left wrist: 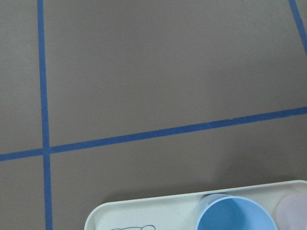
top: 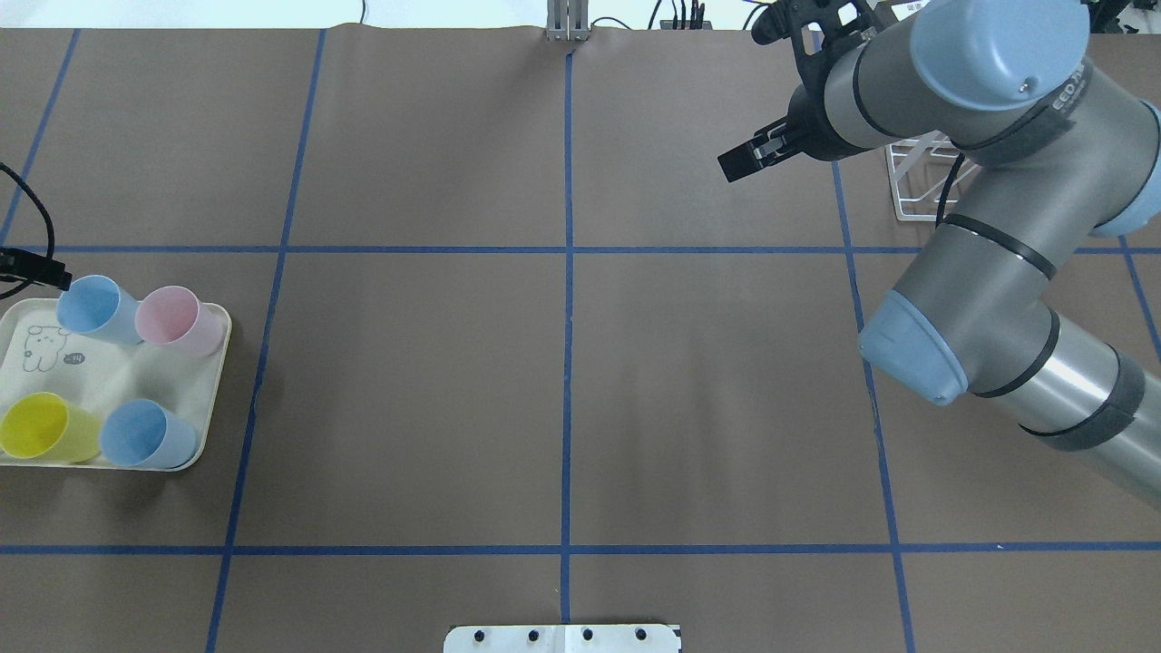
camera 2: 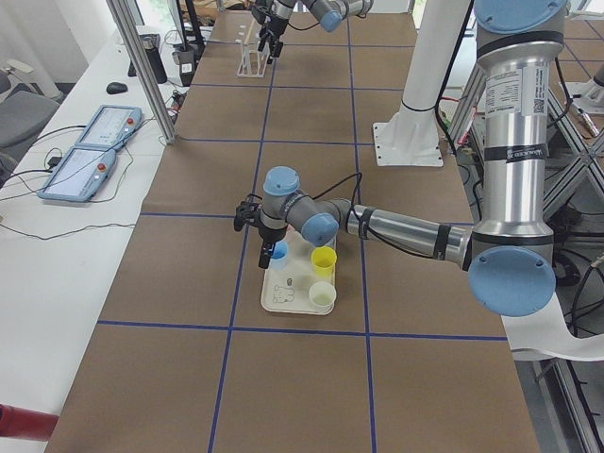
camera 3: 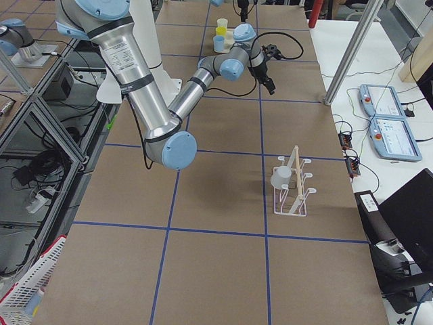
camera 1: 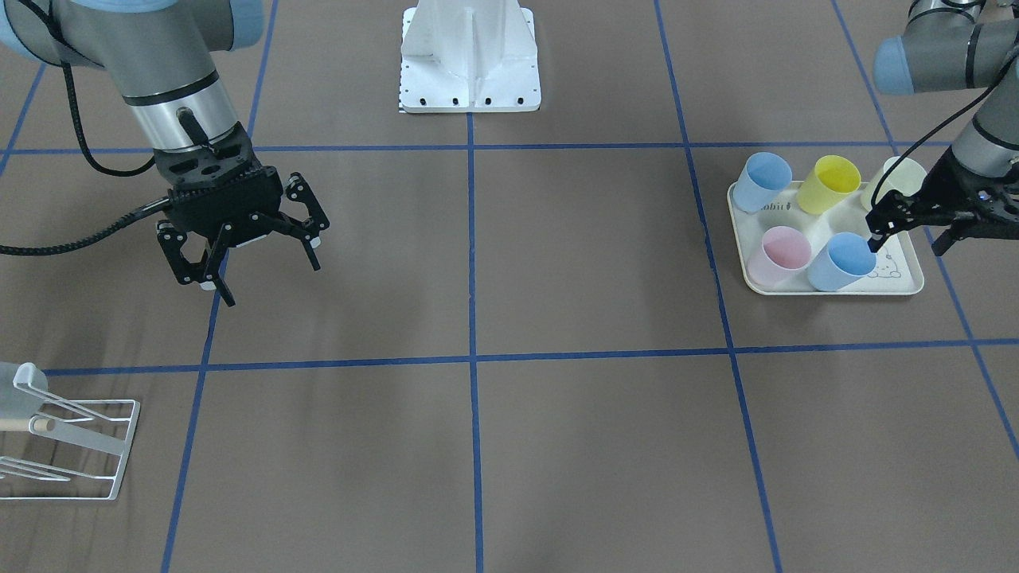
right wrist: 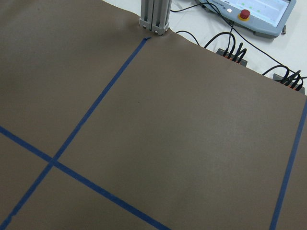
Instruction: Transfer IKEA cup to right arm and place on rack
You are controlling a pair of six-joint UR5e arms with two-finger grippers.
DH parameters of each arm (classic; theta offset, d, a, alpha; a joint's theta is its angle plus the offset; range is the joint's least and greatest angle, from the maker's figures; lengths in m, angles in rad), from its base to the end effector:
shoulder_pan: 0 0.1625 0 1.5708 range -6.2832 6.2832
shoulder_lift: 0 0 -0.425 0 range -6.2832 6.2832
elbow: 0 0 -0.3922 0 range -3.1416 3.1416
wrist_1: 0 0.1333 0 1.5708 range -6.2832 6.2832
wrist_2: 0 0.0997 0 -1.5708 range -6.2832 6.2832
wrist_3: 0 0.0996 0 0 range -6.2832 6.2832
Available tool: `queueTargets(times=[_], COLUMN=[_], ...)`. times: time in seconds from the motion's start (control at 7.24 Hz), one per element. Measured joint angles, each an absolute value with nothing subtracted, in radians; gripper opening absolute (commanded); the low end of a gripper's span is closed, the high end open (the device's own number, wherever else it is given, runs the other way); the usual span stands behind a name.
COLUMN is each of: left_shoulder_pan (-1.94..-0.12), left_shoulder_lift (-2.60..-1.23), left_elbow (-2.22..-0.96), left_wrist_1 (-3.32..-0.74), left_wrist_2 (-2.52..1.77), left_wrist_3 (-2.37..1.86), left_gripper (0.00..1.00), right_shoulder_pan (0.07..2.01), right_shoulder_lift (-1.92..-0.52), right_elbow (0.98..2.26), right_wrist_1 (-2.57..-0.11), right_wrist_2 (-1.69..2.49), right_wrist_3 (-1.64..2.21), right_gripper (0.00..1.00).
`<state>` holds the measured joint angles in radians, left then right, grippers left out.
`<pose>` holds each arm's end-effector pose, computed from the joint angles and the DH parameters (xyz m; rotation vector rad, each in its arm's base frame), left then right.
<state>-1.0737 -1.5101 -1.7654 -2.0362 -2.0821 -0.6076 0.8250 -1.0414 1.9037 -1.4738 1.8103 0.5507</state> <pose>0.1614 -0.4747 0.5498 0.2385 0.7288 0.0482 -0.3308 -0.5198 0.2054 0.6297 -0.7549 -0.2940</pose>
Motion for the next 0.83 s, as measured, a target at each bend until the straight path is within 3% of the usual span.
queueTargets(times=[0.14, 0.28, 0.41, 0.69, 0.83], left_shoulder_pan=[-1.060, -1.055, -1.053, -1.052, -1.052], left_shoulder_lift=[-1.514, -1.522, -1.537, -1.568, -1.574], left_elbow=[-1.748, -1.731, -1.710, -1.664, -1.654], left_wrist_1=[-2.042, -2.043, -2.043, -2.042, -2.040], left_wrist_2=[-2.080, -2.080, -2.084, -2.144, -2.198], left_wrist_3=[-0.619, -0.625, -0.627, -0.628, -0.627], left_gripper=[0.82, 0.49, 0.27, 0.02, 0.00], right_shoulder_pan=[0.819, 0.813, 0.808, 0.802, 0.801], right_shoulder_lift=[-1.029, -1.025, -1.023, -1.023, -1.023], right_elbow=[1.903, 1.903, 1.903, 1.903, 1.903], right_wrist_1=[-1.498, -1.507, -1.510, -1.511, -1.511], right_wrist_2=[1.814, 1.815, 1.813, 1.807, 1.806], right_wrist_3=[0.546, 0.543, 0.542, 0.542, 0.542], right_gripper=[1.00, 1.00, 1.00, 1.00, 1.00])
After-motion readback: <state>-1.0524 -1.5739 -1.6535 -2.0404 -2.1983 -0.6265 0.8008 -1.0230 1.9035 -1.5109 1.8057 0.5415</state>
